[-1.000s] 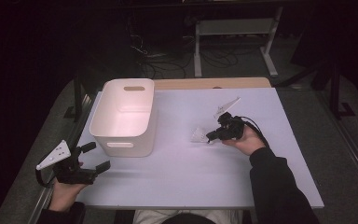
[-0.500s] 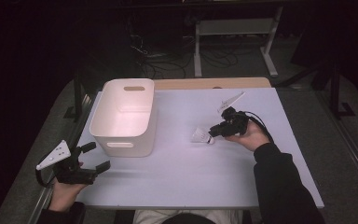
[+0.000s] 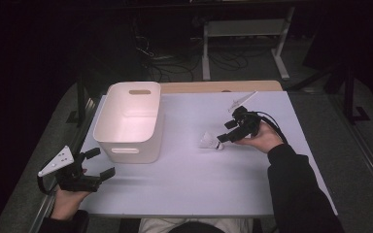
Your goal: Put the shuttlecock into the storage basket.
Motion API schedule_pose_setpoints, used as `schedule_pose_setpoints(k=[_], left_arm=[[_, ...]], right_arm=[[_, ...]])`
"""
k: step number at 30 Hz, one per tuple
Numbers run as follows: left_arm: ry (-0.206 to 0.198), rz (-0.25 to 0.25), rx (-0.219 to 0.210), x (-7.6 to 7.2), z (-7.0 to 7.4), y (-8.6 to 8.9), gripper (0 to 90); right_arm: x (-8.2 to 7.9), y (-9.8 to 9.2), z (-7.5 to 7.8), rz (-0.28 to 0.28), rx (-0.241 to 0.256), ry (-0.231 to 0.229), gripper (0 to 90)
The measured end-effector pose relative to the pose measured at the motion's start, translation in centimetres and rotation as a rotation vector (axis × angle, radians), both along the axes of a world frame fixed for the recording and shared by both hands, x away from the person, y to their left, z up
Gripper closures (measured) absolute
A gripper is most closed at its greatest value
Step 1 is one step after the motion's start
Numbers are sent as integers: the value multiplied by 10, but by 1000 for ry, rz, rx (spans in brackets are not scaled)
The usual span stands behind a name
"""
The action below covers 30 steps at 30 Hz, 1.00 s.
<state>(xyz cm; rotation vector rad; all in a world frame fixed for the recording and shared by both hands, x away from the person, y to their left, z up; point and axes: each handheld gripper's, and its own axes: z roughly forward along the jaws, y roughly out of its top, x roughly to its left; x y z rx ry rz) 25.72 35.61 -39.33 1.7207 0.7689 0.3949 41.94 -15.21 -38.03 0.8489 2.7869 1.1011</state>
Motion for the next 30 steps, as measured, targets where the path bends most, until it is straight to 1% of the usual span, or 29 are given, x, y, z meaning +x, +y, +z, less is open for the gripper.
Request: schedule_pose_setpoints(k=[2, 5, 9, 11, 15, 16, 19, 21, 30], left_arm=[[0, 0, 0, 0, 0, 0, 0], [0, 0, 0, 0, 0, 0, 0], [1, -1, -1, 0, 0, 0, 0], [1, -1, -1, 0, 0, 0, 0], [1, -1, -1, 0, 0, 0, 0], [1, -1, -1, 0, 0, 0, 0], [1, -1, -1, 0, 0, 0, 0], [1, -1, -1, 0, 0, 0, 0], [1, -2, -1, 0, 0, 0, 0]], right_arm=[[1, 0, 0, 2, -1, -3, 133], [1, 1, -2, 15, -3, -6, 124], [1, 2, -4, 9, -16, -17, 106], [2, 3, -6, 17, -18, -17, 31], [2, 3, -7, 31, -22, -20, 11], [3, 4, -9, 30, -35, -25, 0], [3, 6, -12, 39, -47, -23, 0], [4, 7, -16, 51, -63, -14, 0], [5, 12, -22, 69, -77, -2, 0]])
